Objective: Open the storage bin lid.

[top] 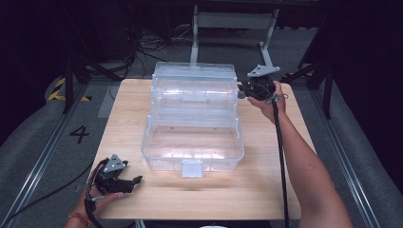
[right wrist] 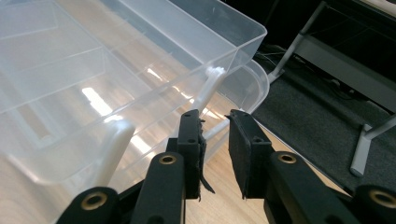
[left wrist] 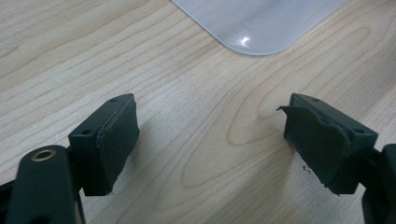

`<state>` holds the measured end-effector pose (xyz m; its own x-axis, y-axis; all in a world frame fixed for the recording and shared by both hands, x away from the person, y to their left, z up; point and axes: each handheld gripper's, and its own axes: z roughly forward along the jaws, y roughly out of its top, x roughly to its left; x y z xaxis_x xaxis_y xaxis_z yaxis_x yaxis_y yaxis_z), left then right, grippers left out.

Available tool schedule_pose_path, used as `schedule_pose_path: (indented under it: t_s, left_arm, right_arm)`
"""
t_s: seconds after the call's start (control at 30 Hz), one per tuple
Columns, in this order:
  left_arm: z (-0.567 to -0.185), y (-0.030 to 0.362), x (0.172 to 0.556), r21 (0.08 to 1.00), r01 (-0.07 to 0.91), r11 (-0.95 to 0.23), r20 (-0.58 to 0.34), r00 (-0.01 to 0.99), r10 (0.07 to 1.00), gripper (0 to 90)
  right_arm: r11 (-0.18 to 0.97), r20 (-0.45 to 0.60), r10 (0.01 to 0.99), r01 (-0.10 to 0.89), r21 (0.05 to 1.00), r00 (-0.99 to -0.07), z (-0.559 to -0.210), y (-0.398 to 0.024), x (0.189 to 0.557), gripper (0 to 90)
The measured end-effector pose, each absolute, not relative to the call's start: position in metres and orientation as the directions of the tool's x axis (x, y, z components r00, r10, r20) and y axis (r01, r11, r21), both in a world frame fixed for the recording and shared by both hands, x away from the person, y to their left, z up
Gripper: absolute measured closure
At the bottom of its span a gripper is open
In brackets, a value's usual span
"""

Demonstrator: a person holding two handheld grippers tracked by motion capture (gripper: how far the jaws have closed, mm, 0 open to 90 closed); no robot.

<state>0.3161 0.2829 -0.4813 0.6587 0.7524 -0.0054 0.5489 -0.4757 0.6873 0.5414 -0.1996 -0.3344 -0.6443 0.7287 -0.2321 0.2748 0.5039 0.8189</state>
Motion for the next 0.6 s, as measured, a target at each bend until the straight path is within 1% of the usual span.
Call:
schedule_pose_path:
  t_s: [0.3, 0.6]
  left_arm:
    - [-0.481, 0.283, 0.316, 0.688, 0.549, -0.476, -0.005, 0.659, 0.752, 18.4]
    - [-0.481, 0.283, 0.316, 0.688, 0.548, -0.475, -0.006, 0.659, 0.752, 18.4]
  right_arm:
    - [0.509, -0.232, 0.717, 0.266, 0.819, -0.658, -0.334, -0.207, 0.528, 71.6]
    - [0.534, -0.246, 0.694, 0.255, 0.806, -0.676, -0.336, -0.217, 0.51, 66.2]
